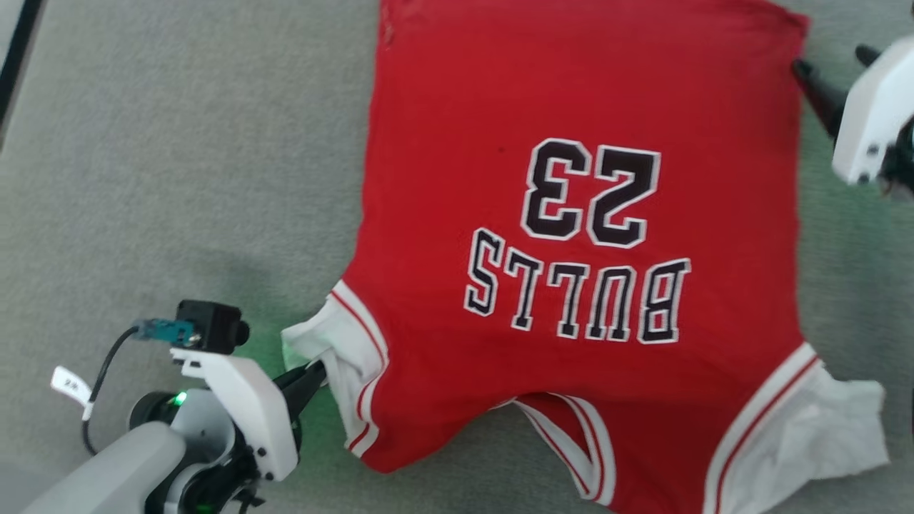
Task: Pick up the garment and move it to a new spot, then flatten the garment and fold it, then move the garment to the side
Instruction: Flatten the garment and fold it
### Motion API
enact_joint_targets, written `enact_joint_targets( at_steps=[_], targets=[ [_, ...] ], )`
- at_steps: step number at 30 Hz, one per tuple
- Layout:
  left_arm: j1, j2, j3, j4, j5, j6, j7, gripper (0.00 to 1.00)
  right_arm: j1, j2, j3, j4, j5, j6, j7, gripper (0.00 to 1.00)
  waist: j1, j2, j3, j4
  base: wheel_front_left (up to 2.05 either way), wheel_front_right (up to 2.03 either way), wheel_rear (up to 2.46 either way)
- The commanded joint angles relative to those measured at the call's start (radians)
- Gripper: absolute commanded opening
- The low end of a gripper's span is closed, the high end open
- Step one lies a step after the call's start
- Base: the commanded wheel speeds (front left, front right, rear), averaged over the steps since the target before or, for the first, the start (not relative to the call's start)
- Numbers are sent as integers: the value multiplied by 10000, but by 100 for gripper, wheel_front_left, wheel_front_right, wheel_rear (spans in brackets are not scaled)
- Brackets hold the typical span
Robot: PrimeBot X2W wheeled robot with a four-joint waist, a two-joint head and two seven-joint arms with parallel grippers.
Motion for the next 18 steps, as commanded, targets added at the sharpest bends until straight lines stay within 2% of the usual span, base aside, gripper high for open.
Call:
enact_joint_targets(
  at_steps=[1, 8, 12, 13, 14, 15, 18],
  targets=[
    [-245, -432, -78, 436, 182, 82, 51, 0, -349, 50, -37, 417, -44, -3, 75, 100, 0, -1, 260, 281, 0, 0, 0],
    [-689, -977, -285, 1130, 339, -360, 59, 0, -2183, 221, -160, 3604, -431, -3, 830, 100, 0, -1, 586, 831, 0, 0, 0],
    [-805, -1176, -359, 1484, 356, -568, 73, 0, -2321, 453, 38, 5189, -616, 0, 1742, 100, 0, -1, 599, 995, 0, 0, 0],
    [-804, -1217, -353, 1558, 342, -611, 49, 0, -2307, 475, 77, 5485, -682, 1, 1934, 44, 0, -1, 586, 1005, 0, 0, 0],
    [-796, -1247, -339, 1618, 306, -643, 19, 0, -2299, 485, 189, 5669, -759, 1, 2064, 15, 0, -1, 571, 1000, 0, 0, 0],
    [-789, -1254, -332, 1688, 286, -671, 11, 0, -2304, 472, 303, 5817, -780, 1, 2168, 0, 0, -1, 545, 982, 0, 0, 0],
    [-724, -1233, -301, 1821, 250, -702, -33, 0, -2347, 460, 481, 5868, -684, 0, 2157, 0, 0, -1, 474, 877, 0, 0, 0]
  ],
)
